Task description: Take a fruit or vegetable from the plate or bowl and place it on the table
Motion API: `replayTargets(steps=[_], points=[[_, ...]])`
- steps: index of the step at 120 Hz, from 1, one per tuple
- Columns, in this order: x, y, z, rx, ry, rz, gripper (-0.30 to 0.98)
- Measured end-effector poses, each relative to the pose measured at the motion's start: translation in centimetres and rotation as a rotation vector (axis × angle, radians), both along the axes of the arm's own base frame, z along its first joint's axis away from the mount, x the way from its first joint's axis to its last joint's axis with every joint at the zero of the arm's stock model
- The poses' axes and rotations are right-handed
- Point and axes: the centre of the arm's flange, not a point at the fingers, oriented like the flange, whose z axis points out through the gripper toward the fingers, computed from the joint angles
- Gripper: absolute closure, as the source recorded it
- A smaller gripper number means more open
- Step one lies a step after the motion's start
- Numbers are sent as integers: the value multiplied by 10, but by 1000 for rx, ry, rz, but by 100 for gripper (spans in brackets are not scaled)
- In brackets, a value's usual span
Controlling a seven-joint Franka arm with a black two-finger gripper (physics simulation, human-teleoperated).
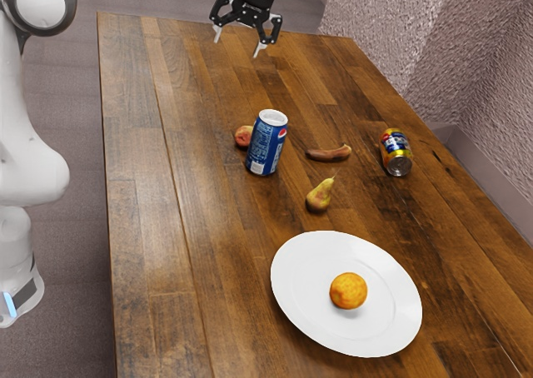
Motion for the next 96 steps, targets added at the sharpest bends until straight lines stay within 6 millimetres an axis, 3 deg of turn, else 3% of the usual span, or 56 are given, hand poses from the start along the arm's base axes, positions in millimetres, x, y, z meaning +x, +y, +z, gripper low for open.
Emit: replayTargets(steps=[52, 56, 59, 66, 69, 74, 79, 84, 89, 96], points=[[-2, 9, -2, -16, -7, 92, 0], [-1, 4, 2, -10, -13, 90, 0], [-3, -4, 20, 7, -47, 84, 0], [-11, -56, 82, 23, -173, 2, 0], [-10, -100, 97, 22, -205, -80, 0], [-2, -185, 94, 21, -207, -242, 0], [-1, -269, 77, 25, -186, -397, 0], [-2, -324, 44, 36, -141, -494, 0], [-2, -358, 2, 54, -89, -547, 0], [2, -378, -47, 68, -50, -570, 0]])
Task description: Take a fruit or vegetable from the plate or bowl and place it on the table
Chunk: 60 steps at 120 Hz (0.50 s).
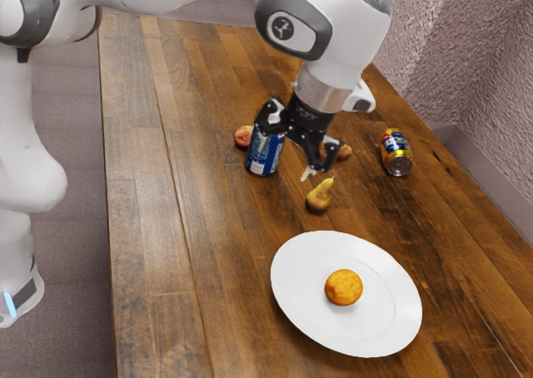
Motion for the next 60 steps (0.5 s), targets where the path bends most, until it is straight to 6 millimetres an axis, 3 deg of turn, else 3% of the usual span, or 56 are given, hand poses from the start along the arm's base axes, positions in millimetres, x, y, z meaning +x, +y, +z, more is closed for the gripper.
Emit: replayTargets(steps=[6, 18, 24, 33, 39, 50, 60], points=[[-1, -17, -19, -3, -10, -18, 0], [-9, -56, -34, -23, -49, -57, 0], [-1, -56, -45, -36, -65, -43, 0], [32, -45, -71, -55, -70, 10, 0], [39, -58, -85, -78, -66, -2, 0], [27, -104, -91, -110, -82, -69, 0], [20, -123, -90, -130, -99, -86, 0]])
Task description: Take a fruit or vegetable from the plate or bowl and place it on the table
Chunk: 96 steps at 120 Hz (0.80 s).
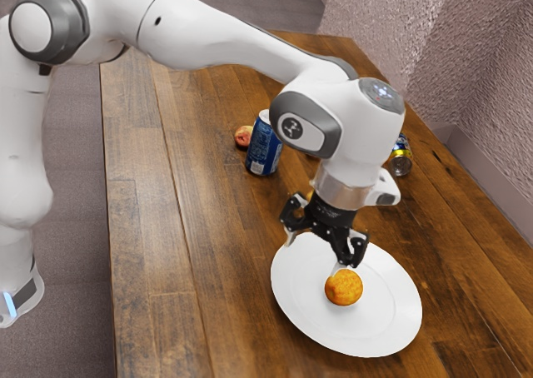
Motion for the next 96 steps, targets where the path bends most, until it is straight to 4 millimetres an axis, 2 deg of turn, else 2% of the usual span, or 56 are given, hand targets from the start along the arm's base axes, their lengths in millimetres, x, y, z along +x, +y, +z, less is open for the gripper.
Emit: replayTargets(steps=[18, 34, 42, 46, 53, 62, 72, 84, 96], points=[[-13, -29, 0, -32, -9, -24, 0], [-9, -31, -6, -59, 0, -10, 0], [0, -23, -14, -70, 15, 10, 0], [10, -13, -21, -71, 25, 31, 0], [31, 9, -23, -78, 19, 75, 0], [44, 24, -26, -85, 17, 98, 0], [49, 27, -27, -92, 17, 98, 0], [65, 10, -22, -135, 7, 59, 0], [81, 16, -32, -133, 14, 63, 0]])
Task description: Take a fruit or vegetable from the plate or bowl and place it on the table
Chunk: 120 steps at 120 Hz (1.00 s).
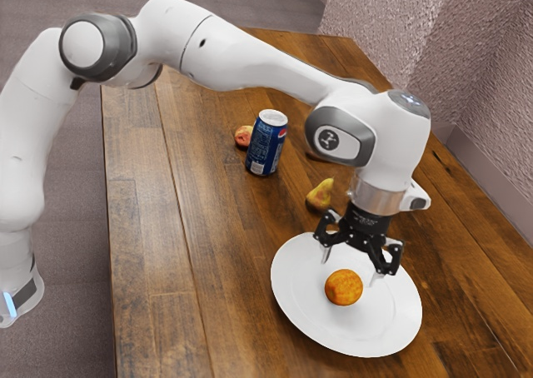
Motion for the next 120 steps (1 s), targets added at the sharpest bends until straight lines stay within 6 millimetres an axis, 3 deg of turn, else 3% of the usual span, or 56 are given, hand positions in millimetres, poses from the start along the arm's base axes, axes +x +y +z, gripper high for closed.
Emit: replayTargets(steps=[13, 30, 57, 120], points=[[15, 16, -14, 28, 6, 10, 0], [38, 43, -7, 57, 41, 42, 0], [31, 14, -43, 119, 132, -47, 0], [28, 7, -66, 138, 189, -90, 0]])
